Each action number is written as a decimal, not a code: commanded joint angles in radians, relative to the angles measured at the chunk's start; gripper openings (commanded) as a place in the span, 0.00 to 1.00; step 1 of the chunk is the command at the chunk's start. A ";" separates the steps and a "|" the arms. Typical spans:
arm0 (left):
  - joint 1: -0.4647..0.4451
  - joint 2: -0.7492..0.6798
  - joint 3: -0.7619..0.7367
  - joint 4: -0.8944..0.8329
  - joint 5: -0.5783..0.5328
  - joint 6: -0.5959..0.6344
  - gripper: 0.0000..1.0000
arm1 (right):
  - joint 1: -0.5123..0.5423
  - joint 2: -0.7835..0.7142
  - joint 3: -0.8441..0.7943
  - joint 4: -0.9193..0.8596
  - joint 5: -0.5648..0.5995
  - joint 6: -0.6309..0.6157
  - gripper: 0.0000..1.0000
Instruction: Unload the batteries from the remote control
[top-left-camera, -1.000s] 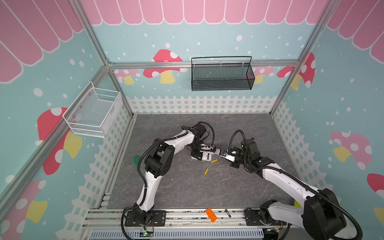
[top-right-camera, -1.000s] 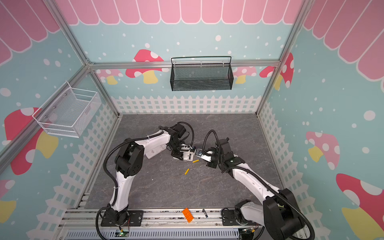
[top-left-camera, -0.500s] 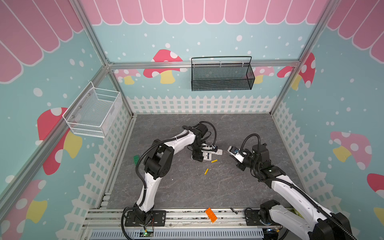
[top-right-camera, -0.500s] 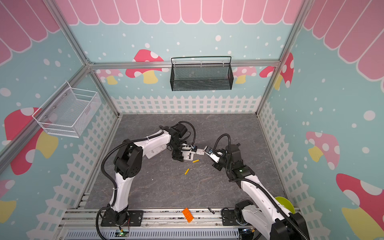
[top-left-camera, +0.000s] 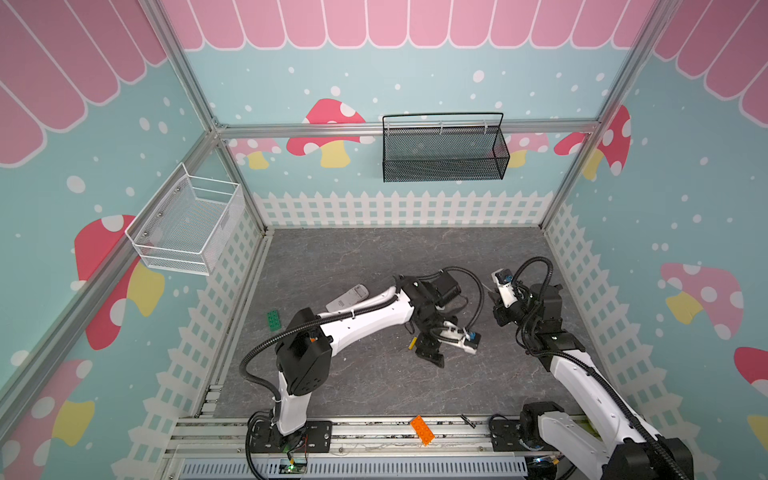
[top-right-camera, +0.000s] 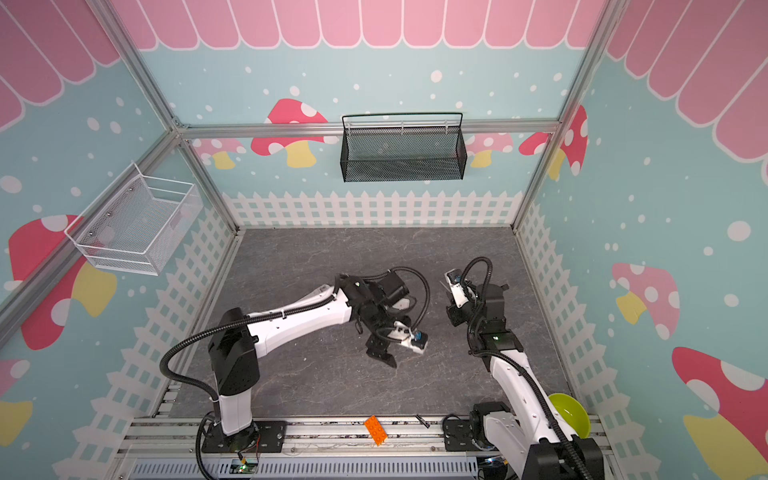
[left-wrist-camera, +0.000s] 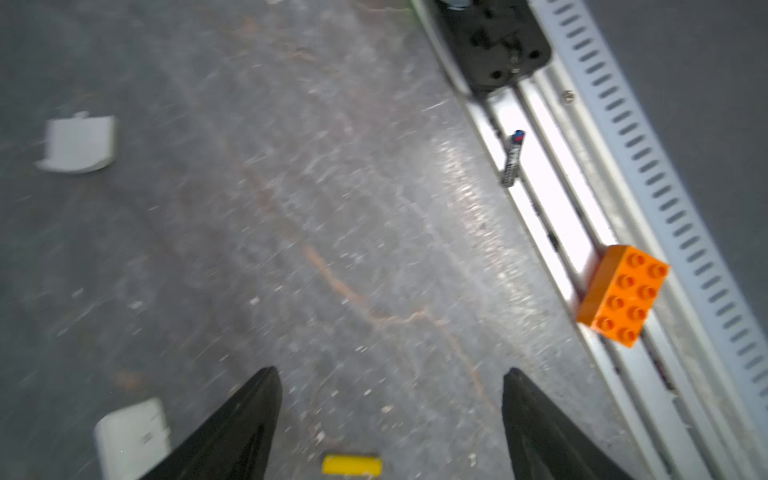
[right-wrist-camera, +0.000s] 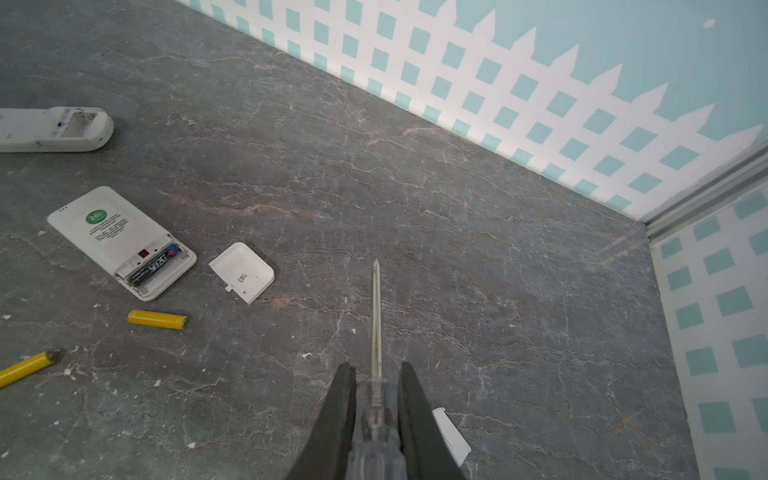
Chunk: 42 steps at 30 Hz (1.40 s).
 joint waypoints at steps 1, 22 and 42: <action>-0.097 -0.023 -0.098 0.103 -0.007 -0.062 0.81 | -0.020 -0.024 0.014 0.003 0.066 0.048 0.00; -0.385 0.133 -0.172 0.392 -0.198 -0.121 0.52 | -0.033 -0.112 -0.039 0.009 0.135 0.050 0.00; -0.374 0.172 -0.214 0.497 -0.303 -0.149 0.12 | -0.035 -0.122 -0.041 0.020 0.132 0.049 0.00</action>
